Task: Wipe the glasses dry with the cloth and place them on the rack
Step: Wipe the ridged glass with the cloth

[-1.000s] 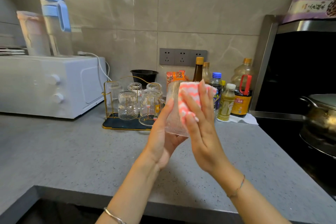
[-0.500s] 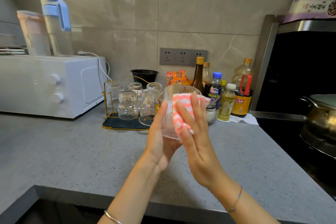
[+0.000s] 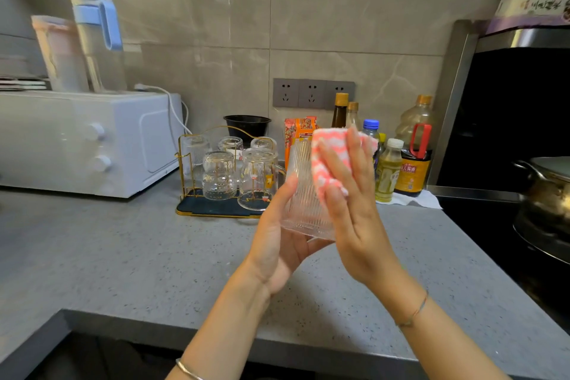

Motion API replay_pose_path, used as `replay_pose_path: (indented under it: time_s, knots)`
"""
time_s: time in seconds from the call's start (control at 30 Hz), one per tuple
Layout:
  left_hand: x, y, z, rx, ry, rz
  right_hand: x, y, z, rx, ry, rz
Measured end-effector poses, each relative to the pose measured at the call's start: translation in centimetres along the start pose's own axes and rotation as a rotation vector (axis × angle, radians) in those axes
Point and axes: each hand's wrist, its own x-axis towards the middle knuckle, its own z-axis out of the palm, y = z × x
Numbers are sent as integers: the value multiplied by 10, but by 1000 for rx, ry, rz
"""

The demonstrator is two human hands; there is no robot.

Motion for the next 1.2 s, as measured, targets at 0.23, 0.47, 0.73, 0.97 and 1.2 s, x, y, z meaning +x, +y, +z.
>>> replay_pose_path:
  time_s: [0.23, 0.47, 0.73, 0.97, 1.2]
  knots:
    - [-2, -3, 8, -173, -14, 3, 0, -5, 3, 222, 6, 100]
    - [1, 5, 1, -190, -23, -22, -50, -17, 22, 142, -112, 40]
    - [-3, 11, 0, 4, 26, 32, -36, -15, 20, 7, -132, 4]
    - [-8, -2, -4, -70, 52, 8, 3, -3, 6, 108, -17, 90]
    - [-8, -4, -1, -99, 76, 44, -12, -7, 13, 179, -28, 128]
